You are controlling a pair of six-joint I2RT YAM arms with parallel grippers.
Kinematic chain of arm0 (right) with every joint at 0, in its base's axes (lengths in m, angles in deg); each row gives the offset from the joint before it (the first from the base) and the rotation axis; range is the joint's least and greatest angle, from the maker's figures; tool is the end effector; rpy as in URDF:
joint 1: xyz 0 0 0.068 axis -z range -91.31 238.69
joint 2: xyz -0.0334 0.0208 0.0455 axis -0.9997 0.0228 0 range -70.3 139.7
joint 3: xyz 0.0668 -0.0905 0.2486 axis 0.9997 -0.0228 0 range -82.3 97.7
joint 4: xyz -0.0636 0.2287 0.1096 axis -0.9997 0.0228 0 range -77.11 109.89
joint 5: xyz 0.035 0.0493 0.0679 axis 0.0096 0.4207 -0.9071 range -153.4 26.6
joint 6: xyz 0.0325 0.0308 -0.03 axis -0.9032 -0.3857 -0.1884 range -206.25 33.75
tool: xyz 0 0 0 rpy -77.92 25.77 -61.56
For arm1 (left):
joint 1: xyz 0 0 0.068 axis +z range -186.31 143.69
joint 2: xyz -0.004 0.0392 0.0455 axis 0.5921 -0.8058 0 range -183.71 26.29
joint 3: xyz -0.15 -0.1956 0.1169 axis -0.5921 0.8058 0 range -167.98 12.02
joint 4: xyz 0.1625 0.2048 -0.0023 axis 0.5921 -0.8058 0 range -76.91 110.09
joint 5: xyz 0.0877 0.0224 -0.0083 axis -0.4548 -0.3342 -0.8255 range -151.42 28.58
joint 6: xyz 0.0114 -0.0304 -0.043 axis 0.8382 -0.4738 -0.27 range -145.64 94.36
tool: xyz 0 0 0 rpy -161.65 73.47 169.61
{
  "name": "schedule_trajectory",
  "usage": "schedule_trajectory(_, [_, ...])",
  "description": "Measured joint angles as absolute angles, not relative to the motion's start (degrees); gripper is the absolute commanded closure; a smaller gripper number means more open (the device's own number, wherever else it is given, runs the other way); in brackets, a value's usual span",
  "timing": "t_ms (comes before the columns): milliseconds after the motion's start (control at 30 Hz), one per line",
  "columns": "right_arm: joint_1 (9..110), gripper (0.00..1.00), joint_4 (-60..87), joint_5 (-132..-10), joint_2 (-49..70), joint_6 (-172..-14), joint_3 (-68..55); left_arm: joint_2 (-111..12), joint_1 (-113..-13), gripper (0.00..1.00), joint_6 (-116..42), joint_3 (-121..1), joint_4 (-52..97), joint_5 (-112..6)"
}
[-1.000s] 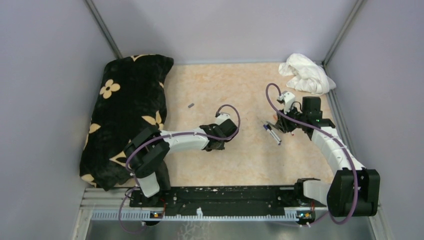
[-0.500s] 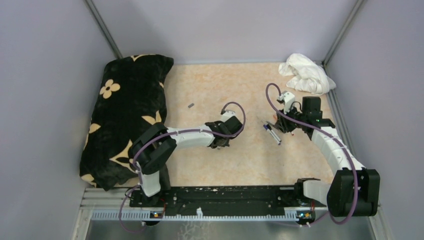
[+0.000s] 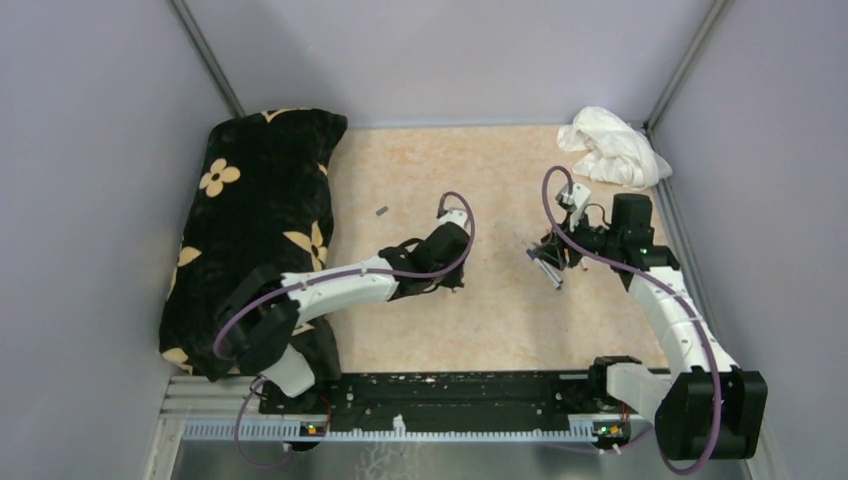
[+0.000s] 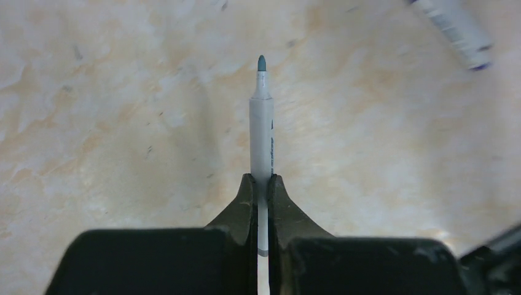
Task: Insert the pens into the pen caps
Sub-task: Pick up the pen from the center of the board.
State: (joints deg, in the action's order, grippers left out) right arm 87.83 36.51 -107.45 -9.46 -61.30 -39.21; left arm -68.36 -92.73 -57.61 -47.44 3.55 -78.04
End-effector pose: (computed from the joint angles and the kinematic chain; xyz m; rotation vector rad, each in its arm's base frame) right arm 0.2174 0.0280 0.2607 -0.8408 1.9555 0.6309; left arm 0.1983 -0.2802 0.1996 0.3971 2.4186 -0.3356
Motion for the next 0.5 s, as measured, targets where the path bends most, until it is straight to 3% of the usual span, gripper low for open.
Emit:
schedule_trajectory(233, [87.9,0.47,29.4,-125.2,-13.4,-71.6,-43.9,-55.8,-93.9,1.0,-59.1,-38.0,27.3,-70.5])
schedule_trajectory(500, [87.9,0.46,1.3,-133.3,-14.6,-103.3,-54.5,-55.0,-96.4,1.0,-61.0,-31.3,44.2,-69.1])
